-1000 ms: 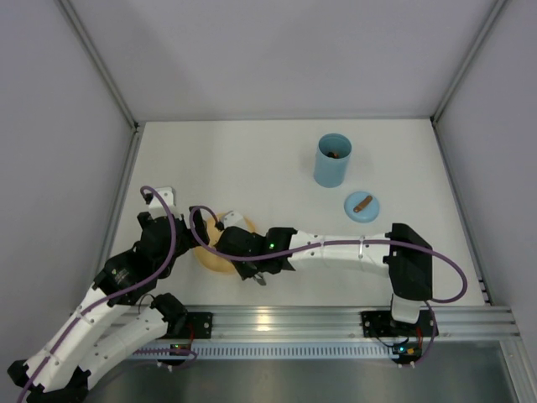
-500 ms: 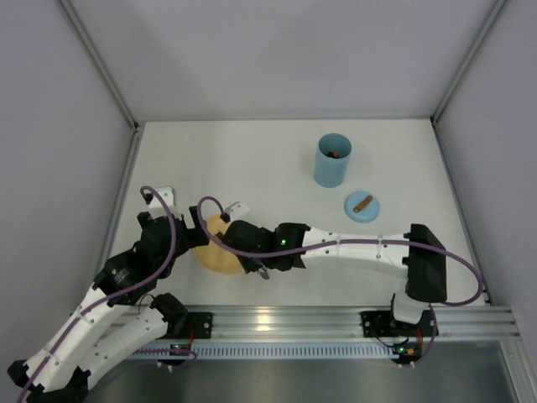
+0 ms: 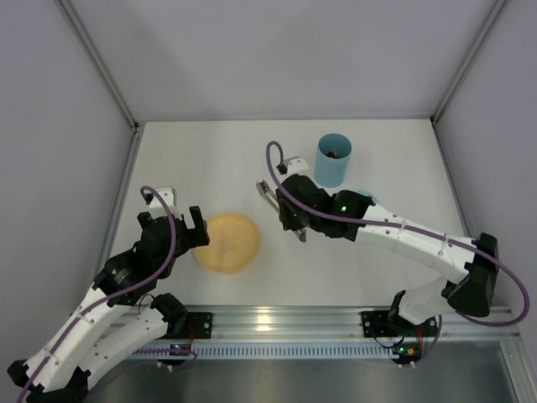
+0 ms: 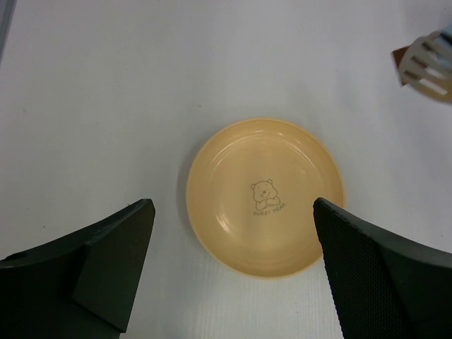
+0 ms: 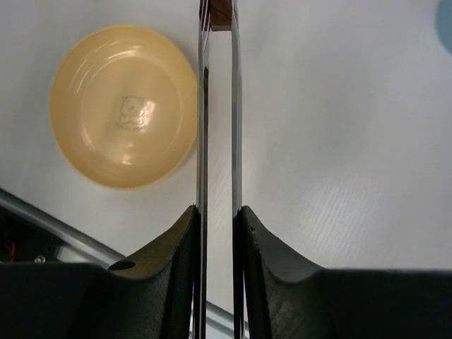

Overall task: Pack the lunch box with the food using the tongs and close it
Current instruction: Pick up the fake food from the plate, then place the fake food in the packing box.

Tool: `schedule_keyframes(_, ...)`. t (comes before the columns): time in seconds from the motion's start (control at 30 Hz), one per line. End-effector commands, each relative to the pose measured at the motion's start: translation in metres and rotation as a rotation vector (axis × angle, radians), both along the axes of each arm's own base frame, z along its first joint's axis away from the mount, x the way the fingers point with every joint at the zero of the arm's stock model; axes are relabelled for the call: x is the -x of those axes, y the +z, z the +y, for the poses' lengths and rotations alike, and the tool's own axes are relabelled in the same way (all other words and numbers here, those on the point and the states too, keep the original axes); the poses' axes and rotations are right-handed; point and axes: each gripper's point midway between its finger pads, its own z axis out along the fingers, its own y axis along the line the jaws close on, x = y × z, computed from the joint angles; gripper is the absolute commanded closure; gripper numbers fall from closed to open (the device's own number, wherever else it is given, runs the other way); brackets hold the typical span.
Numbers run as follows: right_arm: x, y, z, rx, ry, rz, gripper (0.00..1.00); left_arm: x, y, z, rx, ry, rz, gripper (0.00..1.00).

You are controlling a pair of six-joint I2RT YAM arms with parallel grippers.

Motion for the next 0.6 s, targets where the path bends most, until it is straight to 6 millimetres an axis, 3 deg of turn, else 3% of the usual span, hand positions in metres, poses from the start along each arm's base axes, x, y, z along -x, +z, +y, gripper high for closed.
schedule_keyframes(0.0,-0.027,0.035,-0.047,-0.02,-0.108,-0.082,0.78,-0.004,0.011,0.0,0.034,0.017,-0.048,0.01)
schedule_keyframes(0.13,-0.063,0.056,-0.108,-0.025,-0.274,-0.122,0.78,-0.003,0.012,0.0,0.032,0.015,-0.049,0.01)
schedule_keyframes(0.23,-0.08,0.065,-0.14,-0.033,-0.354,-0.135,0.77,-0.004,0.012,-0.001,0.033,0.014,-0.049,0.01)
schedule_keyframes(0.33,-0.093,0.072,-0.162,-0.03,-0.409,-0.144,0.77,-0.004,0.012,0.0,0.032,0.015,-0.049,0.01)
schedule_keyframes(0.57,-0.114,0.069,-0.18,-0.021,-0.452,-0.13,0.77,-0.003,0.012,0.0,0.032,0.015,-0.049,0.01)
